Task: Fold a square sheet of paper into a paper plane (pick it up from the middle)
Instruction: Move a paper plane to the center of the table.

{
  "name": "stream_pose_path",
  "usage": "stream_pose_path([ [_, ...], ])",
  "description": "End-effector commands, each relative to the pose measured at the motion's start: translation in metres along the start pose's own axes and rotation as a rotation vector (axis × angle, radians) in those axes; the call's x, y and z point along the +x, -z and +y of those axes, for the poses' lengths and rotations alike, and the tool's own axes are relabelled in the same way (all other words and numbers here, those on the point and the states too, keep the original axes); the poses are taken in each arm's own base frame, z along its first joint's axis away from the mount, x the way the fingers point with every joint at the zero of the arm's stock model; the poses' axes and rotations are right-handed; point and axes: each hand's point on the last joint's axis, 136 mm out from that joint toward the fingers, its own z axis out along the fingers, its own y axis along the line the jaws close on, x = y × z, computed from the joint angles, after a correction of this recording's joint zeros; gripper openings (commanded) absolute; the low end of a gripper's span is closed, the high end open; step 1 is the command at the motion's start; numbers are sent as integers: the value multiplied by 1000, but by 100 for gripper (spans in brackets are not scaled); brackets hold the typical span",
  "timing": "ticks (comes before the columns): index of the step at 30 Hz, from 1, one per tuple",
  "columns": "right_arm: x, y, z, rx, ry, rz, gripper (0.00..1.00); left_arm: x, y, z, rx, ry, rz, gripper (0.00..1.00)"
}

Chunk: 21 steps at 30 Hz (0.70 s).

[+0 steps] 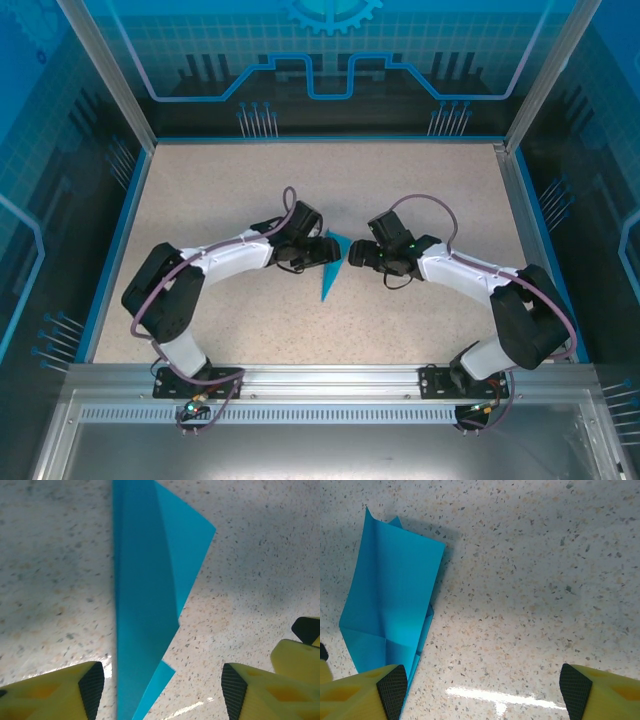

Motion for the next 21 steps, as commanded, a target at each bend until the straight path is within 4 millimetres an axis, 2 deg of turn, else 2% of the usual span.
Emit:
stream_pose_path([
  [1,-6,3,0,-24,-43,-15,83,7,-5,5,-55,-48,52,59],
  [5,-6,1,-2,-29,-55,-5,83,11,-15,7,-69,-52,89,44],
  [13,-5,1,4,-62,-61,11,83,8,-23,7,-86,-61,101,20],
  [17,-5,3,4,-67,-65,12,83,1,-15,-2,-53,-64,68,8],
  [21,-10,10,5,-71,-74,-10,83,-8,0,-19,22,-64,15,1],
])
